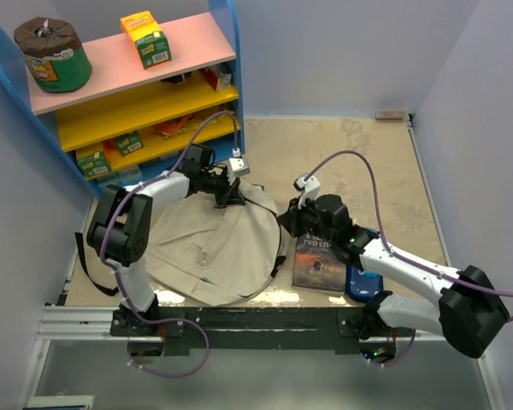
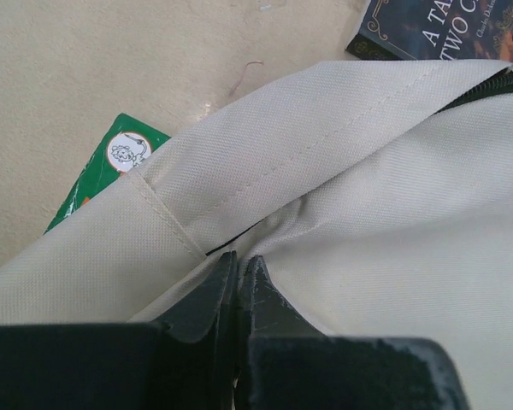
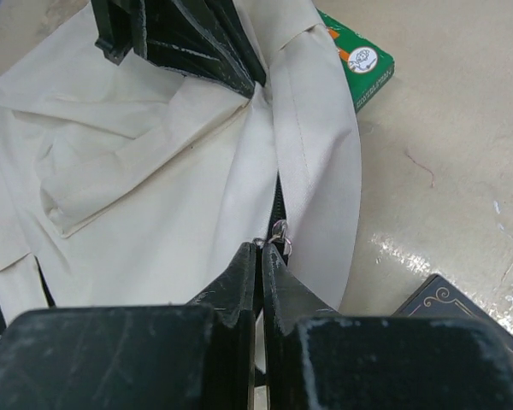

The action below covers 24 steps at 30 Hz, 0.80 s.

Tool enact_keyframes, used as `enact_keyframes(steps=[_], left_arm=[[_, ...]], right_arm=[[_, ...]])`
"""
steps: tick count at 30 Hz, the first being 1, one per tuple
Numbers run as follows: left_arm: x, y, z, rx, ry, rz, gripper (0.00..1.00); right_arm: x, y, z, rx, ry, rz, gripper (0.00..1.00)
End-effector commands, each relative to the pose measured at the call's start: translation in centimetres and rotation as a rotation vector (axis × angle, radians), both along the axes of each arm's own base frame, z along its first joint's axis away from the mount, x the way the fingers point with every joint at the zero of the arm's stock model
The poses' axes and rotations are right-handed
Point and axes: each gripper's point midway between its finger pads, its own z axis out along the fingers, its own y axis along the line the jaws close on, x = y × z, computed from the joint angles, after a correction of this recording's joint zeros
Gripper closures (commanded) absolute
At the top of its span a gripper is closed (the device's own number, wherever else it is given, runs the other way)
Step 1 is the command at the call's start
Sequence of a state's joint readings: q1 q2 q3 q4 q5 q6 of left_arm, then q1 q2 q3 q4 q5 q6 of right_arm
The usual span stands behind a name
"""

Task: Pack the student bag
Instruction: Unzip the student bag at the center of the board.

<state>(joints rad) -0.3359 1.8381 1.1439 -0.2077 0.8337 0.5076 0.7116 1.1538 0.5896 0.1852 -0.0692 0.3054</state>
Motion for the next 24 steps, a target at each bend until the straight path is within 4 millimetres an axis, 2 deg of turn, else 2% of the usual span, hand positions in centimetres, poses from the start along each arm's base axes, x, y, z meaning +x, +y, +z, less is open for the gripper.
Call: enact_keyframes(steps=[1,3,4,5,7,8,10,12,13,14,16,18,22,24], left_arm=[[2.9,0.6,6.4,-0.033,-0.17,0.031,1.0],[2.3,0.1,8.0,-0.001,-0.219,0.004,1.0],[1.7,-0.8,10.2,-0.015,-0.273,-0.014,0.99],[1.4,-1.0,11.1,-0.028,-0.292,-0.019,0.97],[-0.1,-2.5,12.8,-0.078,-0.301,-0.071,0.86],[-0.8,-3.1,12.7,-0.082,-0.294,-0.098,0.79],[-2.3,-4.5,11.9,-0.056,-0.288,-0.169,0.73],[-3.1,-5.1,11.2,-0.047,-0.287,-0.216,0.62],[-3.2,-5.5,10.7,-0.05,-0.274,-0.232,0.59],[-3.4,-5.8,10.7,-0.063,-0.262,-0.249,0.52],[-3.3,-6.1,10.4,-0.068,-0.261,-0.277,0.49],[-3.1,-6.6,10.2,-0.087,-0.282,-0.3,0.41],[-2.8,-7.9,8.2,-0.085,-0.268,-0.398,0.32],[-3.1,-8.6,7.6,-0.111,-0.25,-0.466,0.22]], right_arm=[[-1.7,0.0,0.1,0.061,0.063,0.001,1.0],[-1.5,-0.1,0.2,0.064,0.057,-0.014,1.0],[-1.3,-0.2,0.4,0.069,0.05,-0.021,1.0],[-1.1,0.1,0.9,0.085,0.039,-0.024,1.0],[-0.9,0.4,1.3,0.099,0.035,-0.025,1.0],[-0.6,0.6,1.8,0.111,0.025,-0.023,1.0],[-0.5,0.9,1.9,0.121,0.024,-0.022,1.0],[-0.4,1.0,2.0,0.131,0.02,-0.02,1.0],[-0.4,1.0,2.1,0.134,0.018,-0.021,1.0],[-0.4,1.0,2.2,0.139,0.013,-0.018,1.0],[-0.4,1.0,2.3,0.14,0.009,-0.022,1.0],[-0.5,0.8,2.6,0.147,0.003,-0.024,1.0],[-0.6,0.9,2.8,0.152,0.0,-0.019,1.0],[-0.5,1.0,2.8,0.153,0.001,-0.016,1.0]])
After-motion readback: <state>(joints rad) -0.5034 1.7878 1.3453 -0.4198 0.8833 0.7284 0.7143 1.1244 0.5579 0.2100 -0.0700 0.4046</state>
